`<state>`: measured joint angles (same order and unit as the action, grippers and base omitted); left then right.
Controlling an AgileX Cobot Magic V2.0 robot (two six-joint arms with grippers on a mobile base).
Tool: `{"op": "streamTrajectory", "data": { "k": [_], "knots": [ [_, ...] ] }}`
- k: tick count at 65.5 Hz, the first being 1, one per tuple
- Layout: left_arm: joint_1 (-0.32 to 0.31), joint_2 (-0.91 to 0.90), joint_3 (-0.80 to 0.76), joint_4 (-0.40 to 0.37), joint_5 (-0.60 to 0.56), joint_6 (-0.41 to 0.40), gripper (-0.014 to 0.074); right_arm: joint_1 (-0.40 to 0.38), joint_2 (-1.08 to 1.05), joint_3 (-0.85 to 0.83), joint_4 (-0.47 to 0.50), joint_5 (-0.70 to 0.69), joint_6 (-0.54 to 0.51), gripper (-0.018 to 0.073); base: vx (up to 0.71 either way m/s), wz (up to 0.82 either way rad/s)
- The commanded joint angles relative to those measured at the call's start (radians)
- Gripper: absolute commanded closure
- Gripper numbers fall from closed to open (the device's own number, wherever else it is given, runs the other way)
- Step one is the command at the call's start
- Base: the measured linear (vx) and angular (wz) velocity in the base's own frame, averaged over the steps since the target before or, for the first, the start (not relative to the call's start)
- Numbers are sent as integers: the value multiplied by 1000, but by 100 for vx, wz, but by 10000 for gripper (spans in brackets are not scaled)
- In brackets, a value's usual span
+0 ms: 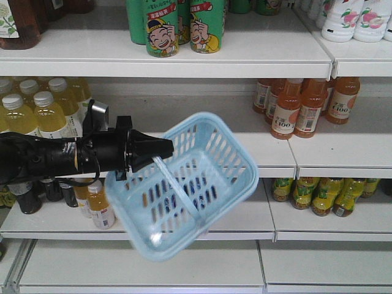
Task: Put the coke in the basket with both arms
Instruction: 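Lift the basket off the shelf with the left gripper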
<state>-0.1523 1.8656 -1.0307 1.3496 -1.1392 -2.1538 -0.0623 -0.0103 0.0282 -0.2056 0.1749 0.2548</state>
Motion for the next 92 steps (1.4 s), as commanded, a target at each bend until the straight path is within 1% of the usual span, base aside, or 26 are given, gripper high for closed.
{"op": "streamTrajectory", "data": {
  "k": [1,7,19,32,39,50,57,66,92],
  "knots": [
    [-41,-162,60,-10,-236,-9,605,-6,-13,6,-12,-72,-7,565,0,0],
    [-69,-247,141,6,-236,-9,604,-6,-13,6,-12,-72,-7,565,0,0],
    [-104,-395,255,3,-236,-9,604,-6,-13,6,-12,-72,-7,565,0,0],
    [-180,-517,297,-21,-236,-9,602,-6,-13,6,-12,-72,-7,565,0,0],
    [-204,-558,297,-51,-236,-9,603,-6,-13,6,-12,-72,-7,565,0,0],
    [-205,-608,297,-125,-236,-9,603,-6,-13,6,-12,-72,-7,565,0,0],
    [-205,-618,297,-123,-236,-9,603,-6,-13,6,-12,-72,-7,565,0,0],
    [-205,-617,297,-90,-235,-9,603,-6,-13,6,-12,-72,-7,565,0,0],
    [-205,-617,297,-90,-235,-9,603,-6,-13,6,-12,-68,-7,565,0,0]
  ]
}}
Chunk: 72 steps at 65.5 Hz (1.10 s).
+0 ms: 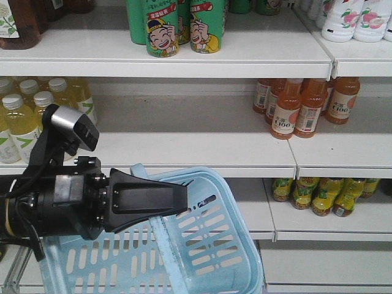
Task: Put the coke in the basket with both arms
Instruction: 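Lift the basket off the shelf with the left gripper, then drive the base away from the shelf, turning, holding the basket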
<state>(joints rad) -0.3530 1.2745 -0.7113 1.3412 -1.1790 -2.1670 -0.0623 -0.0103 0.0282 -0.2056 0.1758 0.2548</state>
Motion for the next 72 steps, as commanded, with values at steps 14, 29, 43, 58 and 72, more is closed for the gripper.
{"op": "streamTrajectory", "data": {
  "k": [14,29,43,58,72],
  "knots": [
    [-4,-26,-23,-82,-195,4,603,-6,-13,6,-12,-69,-7,565,0,0],
    [-4,-26,-23,-82,-195,4,603,-6,-13,6,-12,-69,-7,565,-1,-4],
    [-4,-26,-23,-82,-195,4,603,-6,-13,6,-12,-69,-7,565,-4,-22],
    [-4,-26,-23,-82,-195,4,603,-6,-13,6,-12,-69,-7,565,-5,-40],
    [-4,-26,-23,-82,-195,4,603,-6,-13,6,-12,-69,-7,565,-6,-56]
  ]
}}
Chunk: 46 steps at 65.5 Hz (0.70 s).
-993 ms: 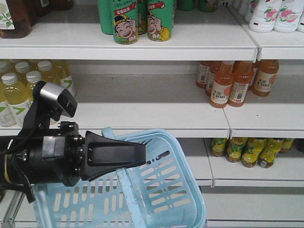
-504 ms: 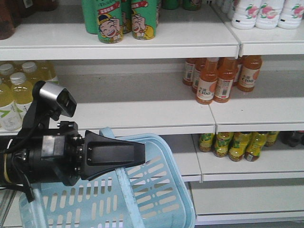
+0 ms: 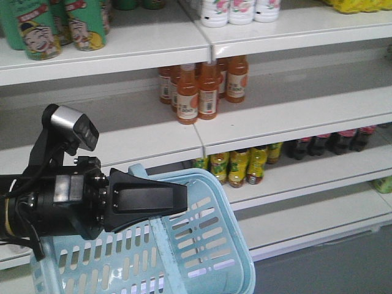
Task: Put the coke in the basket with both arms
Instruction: 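Drive the base away from the shelf, turning, holding the basket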
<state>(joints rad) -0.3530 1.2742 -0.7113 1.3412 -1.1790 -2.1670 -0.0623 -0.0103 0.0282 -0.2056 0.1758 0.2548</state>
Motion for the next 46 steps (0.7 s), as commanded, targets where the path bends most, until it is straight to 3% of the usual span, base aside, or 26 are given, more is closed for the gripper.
{"op": "streamTrajectory", "data": {
  "k": [1,46],
  "knots": [
    [-4,-25,-23,-82,-195,4,603,-6,-13,6,-12,-69,-7,565,-6,-62],
    [-4,-25,-23,-82,-195,4,603,-6,-13,6,-12,-69,-7,565,-7,-58]
  ]
}}
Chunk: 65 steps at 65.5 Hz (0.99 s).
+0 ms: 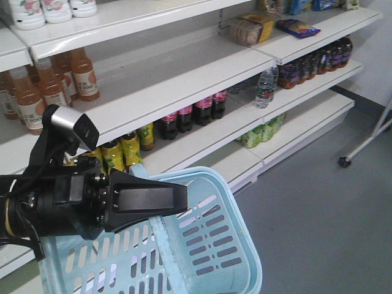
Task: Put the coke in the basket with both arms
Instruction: 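Drive the base away from the shelf, turning, holding the basket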
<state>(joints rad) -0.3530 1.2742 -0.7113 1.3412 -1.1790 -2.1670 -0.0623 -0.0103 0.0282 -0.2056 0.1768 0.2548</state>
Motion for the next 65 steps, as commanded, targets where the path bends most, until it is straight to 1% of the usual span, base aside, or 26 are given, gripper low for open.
{"op": "streamTrajectory", "data": {
  "k": [1,38,65],
  "knots": [
    [-4,-25,-23,-82,-195,4,603,-6,-13,6,-12,-70,-7,565,-6,-49],
    [-4,-25,-23,-82,-195,4,603,-6,-13,6,-12,-70,-7,565,-4,-52],
    [-4,-25,-23,-82,-195,4,603,-6,-13,6,-12,-70,-7,565,7,-60]
  ]
}}
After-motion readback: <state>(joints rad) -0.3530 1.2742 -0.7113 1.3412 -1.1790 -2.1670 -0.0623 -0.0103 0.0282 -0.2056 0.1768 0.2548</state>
